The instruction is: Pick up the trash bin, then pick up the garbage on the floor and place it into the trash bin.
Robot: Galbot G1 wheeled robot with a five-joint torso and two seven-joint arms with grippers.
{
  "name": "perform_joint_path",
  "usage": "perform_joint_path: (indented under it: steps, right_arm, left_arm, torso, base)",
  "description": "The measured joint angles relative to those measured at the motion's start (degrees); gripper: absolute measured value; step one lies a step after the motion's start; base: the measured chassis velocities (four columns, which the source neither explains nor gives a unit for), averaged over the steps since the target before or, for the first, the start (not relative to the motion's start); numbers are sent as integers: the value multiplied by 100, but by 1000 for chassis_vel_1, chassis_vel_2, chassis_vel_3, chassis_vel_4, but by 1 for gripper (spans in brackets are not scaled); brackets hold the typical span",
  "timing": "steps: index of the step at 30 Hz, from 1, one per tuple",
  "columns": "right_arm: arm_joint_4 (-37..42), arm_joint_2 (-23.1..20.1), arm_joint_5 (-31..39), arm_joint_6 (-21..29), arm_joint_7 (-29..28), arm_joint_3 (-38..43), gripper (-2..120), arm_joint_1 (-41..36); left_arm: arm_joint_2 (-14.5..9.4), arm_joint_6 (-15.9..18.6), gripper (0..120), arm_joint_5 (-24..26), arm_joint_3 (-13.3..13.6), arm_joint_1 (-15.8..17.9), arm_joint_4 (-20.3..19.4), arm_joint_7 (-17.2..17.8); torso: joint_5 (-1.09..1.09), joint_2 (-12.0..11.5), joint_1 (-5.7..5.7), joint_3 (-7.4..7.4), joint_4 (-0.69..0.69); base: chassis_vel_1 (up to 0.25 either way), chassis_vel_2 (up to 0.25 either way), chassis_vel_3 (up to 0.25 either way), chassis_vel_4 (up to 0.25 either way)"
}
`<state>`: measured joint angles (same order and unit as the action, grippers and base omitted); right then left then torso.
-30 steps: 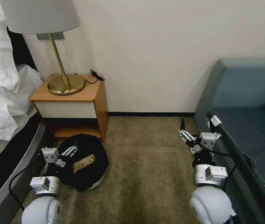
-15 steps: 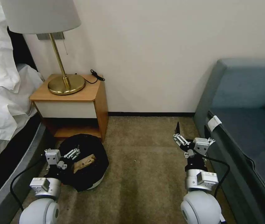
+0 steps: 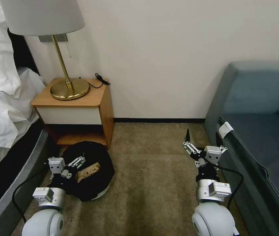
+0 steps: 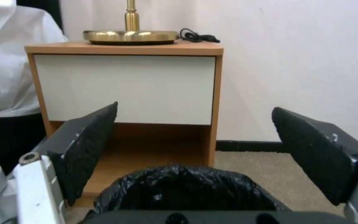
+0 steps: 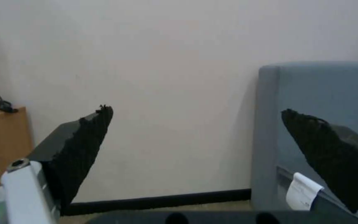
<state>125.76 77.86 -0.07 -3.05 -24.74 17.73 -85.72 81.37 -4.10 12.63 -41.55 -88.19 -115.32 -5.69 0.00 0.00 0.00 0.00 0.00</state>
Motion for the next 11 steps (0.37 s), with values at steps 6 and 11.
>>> perform_joint_path:
  steps: [6,11]
  right_arm:
    - [0,-3,5,0,0,-3,100,4]
    - [0,-5,7,0,0,-5,100,5]
  left_arm:
    - [0,-2,100,0,-2,2,0,1]
    - [0,-4,100,0,-2,3,0,1]
  torso:
    - [0,0,0,0,0]
    - [0,0,0,0,0]
  base:
    - [0,0,0,0]
    - [0,0,0,0]
